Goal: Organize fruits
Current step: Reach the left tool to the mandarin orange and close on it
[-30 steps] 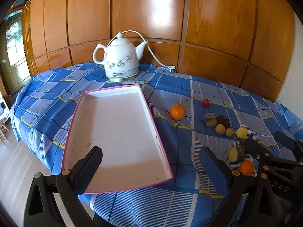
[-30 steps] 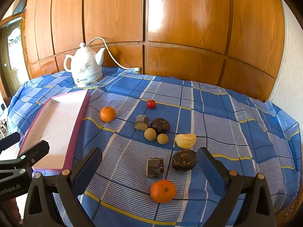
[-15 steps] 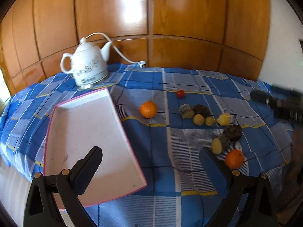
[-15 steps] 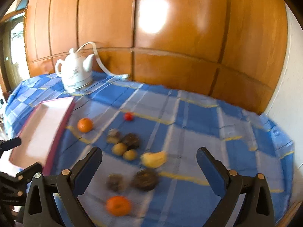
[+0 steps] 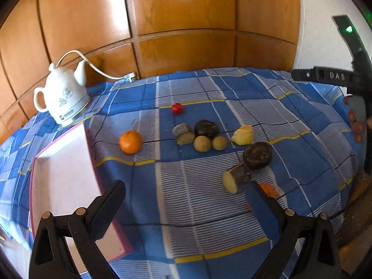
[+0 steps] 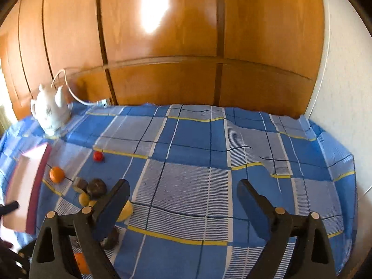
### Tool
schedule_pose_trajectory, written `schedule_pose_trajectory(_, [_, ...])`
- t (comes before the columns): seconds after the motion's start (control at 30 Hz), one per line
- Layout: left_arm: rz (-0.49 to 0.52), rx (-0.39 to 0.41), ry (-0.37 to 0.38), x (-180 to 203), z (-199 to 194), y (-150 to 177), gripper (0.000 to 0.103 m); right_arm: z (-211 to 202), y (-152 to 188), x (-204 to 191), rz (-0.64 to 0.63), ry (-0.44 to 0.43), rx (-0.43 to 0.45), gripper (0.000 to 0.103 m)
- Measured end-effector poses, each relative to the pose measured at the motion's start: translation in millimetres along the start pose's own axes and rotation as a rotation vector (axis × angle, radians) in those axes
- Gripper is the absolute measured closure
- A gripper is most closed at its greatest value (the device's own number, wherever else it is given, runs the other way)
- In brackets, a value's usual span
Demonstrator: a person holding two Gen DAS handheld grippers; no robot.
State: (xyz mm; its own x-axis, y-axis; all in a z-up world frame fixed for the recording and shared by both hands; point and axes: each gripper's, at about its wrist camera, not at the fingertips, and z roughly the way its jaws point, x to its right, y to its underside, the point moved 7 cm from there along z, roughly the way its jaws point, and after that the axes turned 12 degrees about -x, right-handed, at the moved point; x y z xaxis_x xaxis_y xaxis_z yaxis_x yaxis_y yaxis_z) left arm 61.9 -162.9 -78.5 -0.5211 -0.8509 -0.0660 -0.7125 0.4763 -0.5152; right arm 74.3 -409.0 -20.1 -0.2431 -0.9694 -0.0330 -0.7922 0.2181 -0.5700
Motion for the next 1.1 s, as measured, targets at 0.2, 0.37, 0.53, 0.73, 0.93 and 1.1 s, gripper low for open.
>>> schedule_pose_trajectory(0.2, [0.049,-0.047,0.076,22.5,16.9,-6.3,0.013,-3.9,-2.0,9.8,0.072,-0.05,0.011,0.012])
schedule_pose_trajectory(0.37, [0.036,-0.112,0.204,37.8,35.2,-6.8,0.032,-3.0,-1.8,11.3,0.089,-0.072,0.008,0.015])
schedule_pose_trajectory(0.53, [0.065,-0.133,0.288,56.9,37.2,-0.6,0.033,-2.5,-1.6,10.1,0.09,-0.084,0.004,0.015])
schedule_pose_trajectory(0.73, [0.1,-0.176,0.293,70.5,48.3,2.8,0.036,-2.7,-1.8,11.3,0.098,-0.09,0.003,0.015])
schedule_pose_trajectory(0.93, [0.068,-0.197,0.31,69.2,46.4,10.7,0.038,-1.0,-2.7,12.5,0.105,-0.091,-0.003,0.015])
schedule_pose_trajectory(1.1, [0.095,-0.237,0.301,77.8,56.3,18.7,0.052,1.1,-1.2,10.5,0.094,-0.085,-0.017,0.015])
